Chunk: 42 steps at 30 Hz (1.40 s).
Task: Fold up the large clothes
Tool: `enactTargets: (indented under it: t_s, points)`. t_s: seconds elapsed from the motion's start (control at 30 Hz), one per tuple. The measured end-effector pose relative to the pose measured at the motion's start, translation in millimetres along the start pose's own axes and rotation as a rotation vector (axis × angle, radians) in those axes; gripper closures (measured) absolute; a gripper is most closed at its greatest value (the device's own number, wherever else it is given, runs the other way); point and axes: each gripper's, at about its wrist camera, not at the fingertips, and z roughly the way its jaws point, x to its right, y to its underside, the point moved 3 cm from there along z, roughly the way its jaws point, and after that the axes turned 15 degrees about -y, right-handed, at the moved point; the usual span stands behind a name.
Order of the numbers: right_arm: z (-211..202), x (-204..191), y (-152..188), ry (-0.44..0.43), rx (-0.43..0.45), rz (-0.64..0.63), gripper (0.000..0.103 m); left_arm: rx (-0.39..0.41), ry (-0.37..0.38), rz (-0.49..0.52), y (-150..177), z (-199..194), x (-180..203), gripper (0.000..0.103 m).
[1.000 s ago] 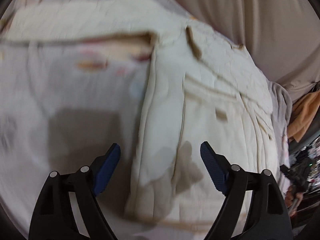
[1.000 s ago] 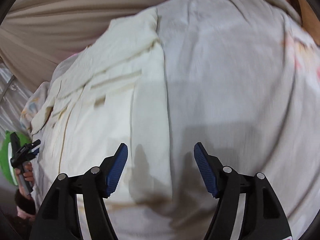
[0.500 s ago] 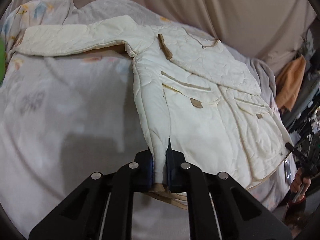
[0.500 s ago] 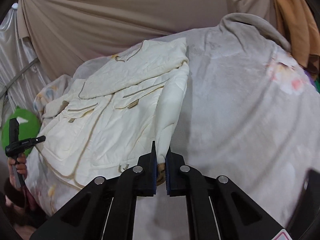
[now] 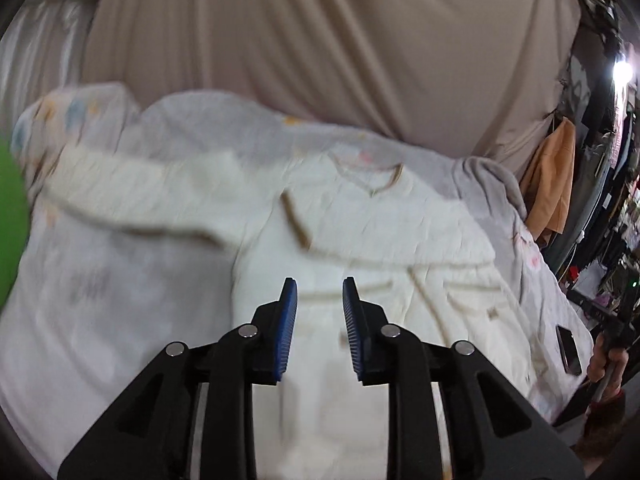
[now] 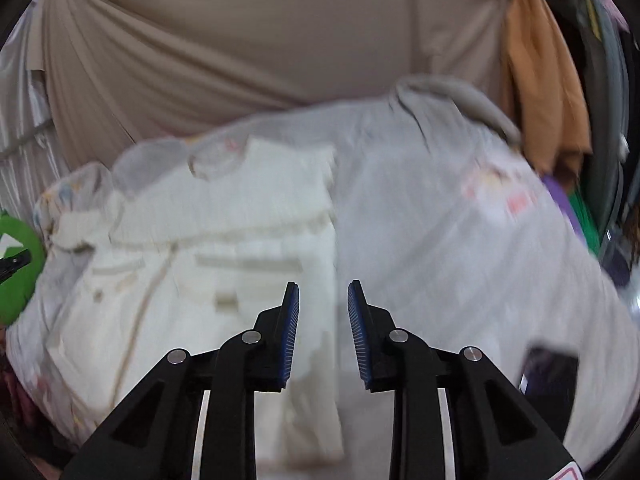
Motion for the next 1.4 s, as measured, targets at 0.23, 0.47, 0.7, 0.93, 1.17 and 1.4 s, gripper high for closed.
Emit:
enactTargets:
  t_s: [0.23,0.47,0.7,0.93,1.17,1.4]
  points:
    - [135,-12,-65,-0.099,-0.042,-0.029,0.095,-0.106,-0.036,0.040,-38,150,53,0.081]
    - [236,50,-41,0.032,-0.227,0.052,0.103,-0.227,-0.077,0.043,-12,241,44,0.082]
    - [236,41,-30,0.075,-0.202,-0.019,0.103,-0.121,-0.047,-0.132,-31,198,-12,0.083]
    - [233,45,-32,0.041,-0.176,0.007,0.103,-0.040,-0.409,-0.418,-60,153,-190,0.057]
    - [233,43,-32,0.050,-0.179,-0.008,0.102,-0.146,-0.504,-0.754,-41,191,-328,0.055]
    - [234,44,-32,0.047,-0.179,-0.008,0.102,-0.052,-0.465,-0.675,-77,193,-302,0.098]
